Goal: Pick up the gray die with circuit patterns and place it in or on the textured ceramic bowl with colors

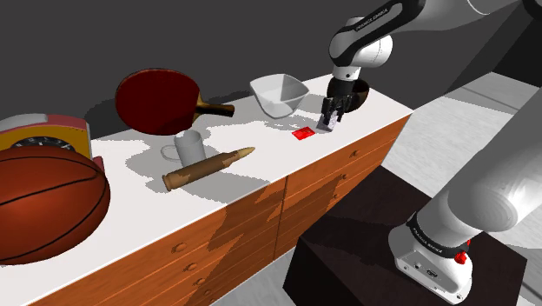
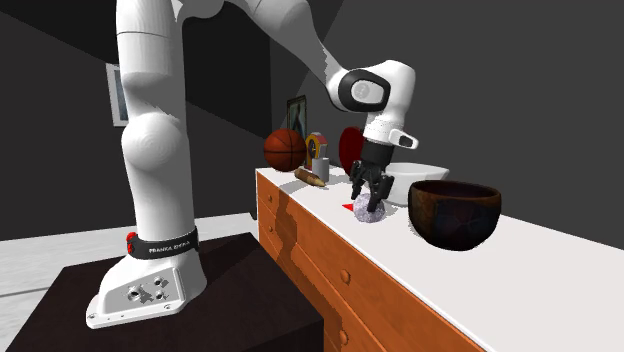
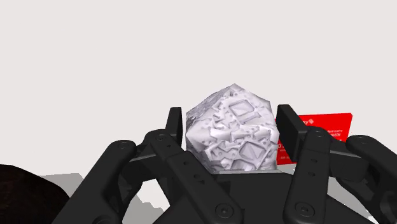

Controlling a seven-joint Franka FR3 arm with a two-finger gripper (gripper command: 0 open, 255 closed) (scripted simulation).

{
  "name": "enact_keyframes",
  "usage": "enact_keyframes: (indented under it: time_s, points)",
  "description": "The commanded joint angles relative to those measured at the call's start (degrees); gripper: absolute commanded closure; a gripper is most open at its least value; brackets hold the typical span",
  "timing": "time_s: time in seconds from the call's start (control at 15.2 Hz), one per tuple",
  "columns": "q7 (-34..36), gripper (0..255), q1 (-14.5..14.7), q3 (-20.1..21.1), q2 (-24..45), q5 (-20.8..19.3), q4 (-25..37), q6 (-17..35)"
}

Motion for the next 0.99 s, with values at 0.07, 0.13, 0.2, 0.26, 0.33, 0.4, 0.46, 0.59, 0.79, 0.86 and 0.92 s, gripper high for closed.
enact_keyframes:
  time_s: [0.07, 0.13, 0.2, 0.26, 0.33, 0.4, 0.46, 0.59, 0.79, 0.86, 0.92]
  points:
    - [0.3, 255, -0.1, -0.1, -0.4, -0.3, 0.0, -0.6]
    - [0.5, 255, -0.1, -0.1, -0.9, -0.5, 0.3, -1.3]
    - [0.8, 255, -0.1, -0.1, -1.4, -0.8, 0.6, -2.0]
    - [1.0, 255, -0.1, -0.1, -1.9, -1.0, 0.9, -2.8]
    - [1.2, 255, -0.1, -0.1, -2.4, -1.2, 1.2, -3.5]
    - [1.4, 255, -0.1, -0.1, -2.8, -1.3, 1.5, -4.3]
    - [1.6, 255, -0.1, -0.1, -3.2, -1.5, 1.9, -5.0]
    - [2.0, 255, -0.1, -0.1, -4.1, -1.9, 2.6, -6.5]
    - [2.5, 255, -0.1, 0.0, -5.2, -2.3, 3.8, -8.8]
    - [2.7, 255, -0.1, 0.0, -5.6, -2.5, 4.2, -9.5]
    - [2.9, 255, -0.1, 0.0, -5.9, -2.6, 4.6, -10.3]
